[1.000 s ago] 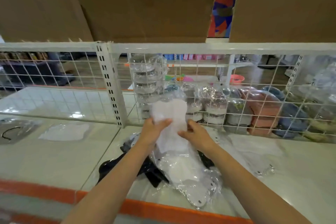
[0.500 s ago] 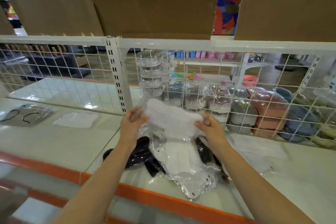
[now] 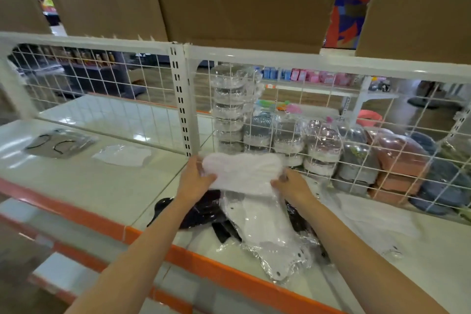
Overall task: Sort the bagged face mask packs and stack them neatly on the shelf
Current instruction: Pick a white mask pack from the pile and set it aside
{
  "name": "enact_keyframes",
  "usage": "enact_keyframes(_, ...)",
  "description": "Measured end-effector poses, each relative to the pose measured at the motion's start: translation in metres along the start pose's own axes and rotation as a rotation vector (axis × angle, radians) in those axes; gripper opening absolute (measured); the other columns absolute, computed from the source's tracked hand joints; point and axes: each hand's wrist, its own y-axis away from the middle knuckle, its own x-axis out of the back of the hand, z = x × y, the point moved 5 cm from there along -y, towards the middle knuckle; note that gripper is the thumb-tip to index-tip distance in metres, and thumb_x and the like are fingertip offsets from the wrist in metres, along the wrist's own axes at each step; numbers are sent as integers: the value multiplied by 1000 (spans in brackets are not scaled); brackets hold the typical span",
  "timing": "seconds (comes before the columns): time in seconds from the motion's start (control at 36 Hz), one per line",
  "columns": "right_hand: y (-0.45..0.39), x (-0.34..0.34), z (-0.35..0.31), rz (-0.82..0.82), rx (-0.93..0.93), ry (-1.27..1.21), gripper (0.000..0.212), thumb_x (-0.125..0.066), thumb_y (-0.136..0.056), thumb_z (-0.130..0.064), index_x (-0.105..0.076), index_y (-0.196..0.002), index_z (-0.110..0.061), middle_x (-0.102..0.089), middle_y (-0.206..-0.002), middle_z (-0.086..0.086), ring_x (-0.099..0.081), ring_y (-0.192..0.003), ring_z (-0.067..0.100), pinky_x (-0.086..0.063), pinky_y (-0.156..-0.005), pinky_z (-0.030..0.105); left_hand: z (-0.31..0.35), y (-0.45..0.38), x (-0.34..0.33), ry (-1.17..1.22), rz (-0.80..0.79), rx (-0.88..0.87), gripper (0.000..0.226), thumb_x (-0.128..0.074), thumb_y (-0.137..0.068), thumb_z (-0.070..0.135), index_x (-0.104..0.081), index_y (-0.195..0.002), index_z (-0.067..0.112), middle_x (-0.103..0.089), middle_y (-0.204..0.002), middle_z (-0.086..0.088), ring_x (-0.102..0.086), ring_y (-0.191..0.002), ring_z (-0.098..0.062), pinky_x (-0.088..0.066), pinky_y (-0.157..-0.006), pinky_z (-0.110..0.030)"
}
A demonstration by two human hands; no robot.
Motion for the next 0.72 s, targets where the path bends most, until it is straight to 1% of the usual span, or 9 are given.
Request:
enact_keyframes(0.08,-5,-23,-21,-188,-13,-15,17,-56,-91,-8,-47,-82,-20,-55,-73,0,-51,-59,10,-44,-51,18,-18,-15,25,19,14,129,55,-68,-77,0,-37,-123,7,-50,-94,-5,-53,-90,-24,-45,-73,-30)
enact_keyframes(0.17,-18,-56,-46,-274,0,-2,15,-57,-91,-10,-49,-83,-19,-55,-72,1,-50,-58,10,-41,-51,20,-40,-28,54,32,49,199,61,-66,-77,-3,-34,-127,4,-51,-107,-11,-54,-101,-30,-45,-80,-34)
enact_keyframes(0.28,-40,-111,-86,-274,45,-68,23,-54,-94,-14,-47,-74,-25,-51,-70,-6,-47,-60,5,-36,-51,15,-73,-51,100,-77,54,240,56,-63,-80,0,-34,-127,5,-53,-105,-12,-51,-89,-24,-41,-74,-30)
enact_keyframes(0.36,-59,-158,-115,-273,42,-100,14,-55,-92,-11,-55,-79,-17,-54,-69,-2,-48,-58,8,-37,-45,10,-103,-76,145,-173,41,265,57,-65,-80,4,-36,-129,5,-54,-99,-9,-52,-87,-23,-39,-72,-28)
enact_keyframes(0.42,-70,-189,-130,-274,22,-76,5,-57,-89,-11,-62,-90,-9,-60,-73,6,-52,-60,12,-41,-50,13,-124,-95,173,-254,16,279,59,-67,-79,7,-36,-130,5,-56,-104,-12,-54,-91,-25,-41,-74,-28)
enact_keyframes(0.5,-86,-236,-144,-299,-1,6,13,-58,-83,-7,-53,-71,-10,-51,-61,4,-45,-48,10,-34,-39,14,-158,-120,209,-438,-58,312,63,-67,-79,11,-33,-131,5,-58,-116,-15,-56,-104,-27,-43,-80,-28)
enact_keyframes(0.56,-95,-266,-149,-315,-31,82,21,-56,-80,-5,-46,-63,-12,-46,-58,3,-42,-47,11,-32,-41,18,-180,-130,228,-596,-100,319,64,-67,-78,14,-33,-132,5,-54,-122,-14,-54,-112,-29,-46,-90,-32)
enact_keyframes(0.64,-104,-304,-157,-338,-51,176,24,-52,-81,-6,-43,-62,-15,-46,-63,-1,-43,-53,10,-32,-44,19,-206,-140,250,-790,-138,268,54,-62,-83,19,-39,-132,13,-41,-128,-12,-47,-118,-28,-43,-98,-35)
enact_keyframes(0.72,-113,-332,-172,-352,-38,132,19,-54,-84,-8,-45,-68,-14,-48,-71,0,-46,-58,11,-36,-47,18,-225,-154,267,-801,-191,206,33,-55,-89,18,-53,-121,16,-43,-125,-8,-46,-117,-23,-40,-99,-30)
